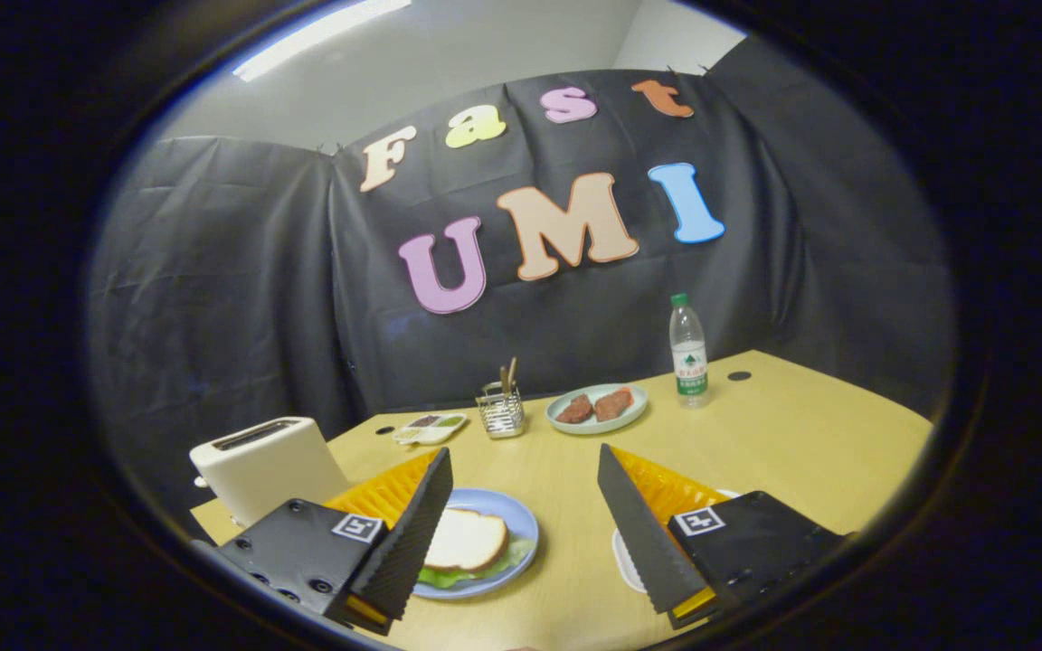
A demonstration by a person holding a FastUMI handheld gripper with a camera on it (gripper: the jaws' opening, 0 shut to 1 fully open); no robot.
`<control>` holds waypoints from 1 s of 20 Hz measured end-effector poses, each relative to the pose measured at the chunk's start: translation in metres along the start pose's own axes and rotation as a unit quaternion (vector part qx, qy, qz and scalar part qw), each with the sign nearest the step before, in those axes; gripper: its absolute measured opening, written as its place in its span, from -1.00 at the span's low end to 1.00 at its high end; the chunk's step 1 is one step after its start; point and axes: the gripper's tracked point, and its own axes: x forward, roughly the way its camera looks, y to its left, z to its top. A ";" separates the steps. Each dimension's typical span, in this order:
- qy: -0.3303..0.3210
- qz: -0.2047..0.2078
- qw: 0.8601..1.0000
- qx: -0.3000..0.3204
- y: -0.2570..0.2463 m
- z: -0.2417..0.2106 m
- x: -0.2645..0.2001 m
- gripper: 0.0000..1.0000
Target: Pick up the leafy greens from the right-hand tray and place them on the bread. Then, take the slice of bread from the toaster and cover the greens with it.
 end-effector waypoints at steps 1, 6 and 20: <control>-0.008 0.002 1.000 0.000 -0.002 0.010 -0.001 1.00; -0.057 0.024 0.998 0.005 0.001 0.062 -0.008 1.00; -0.051 0.090 0.993 -0.065 0.037 0.053 0.014 1.00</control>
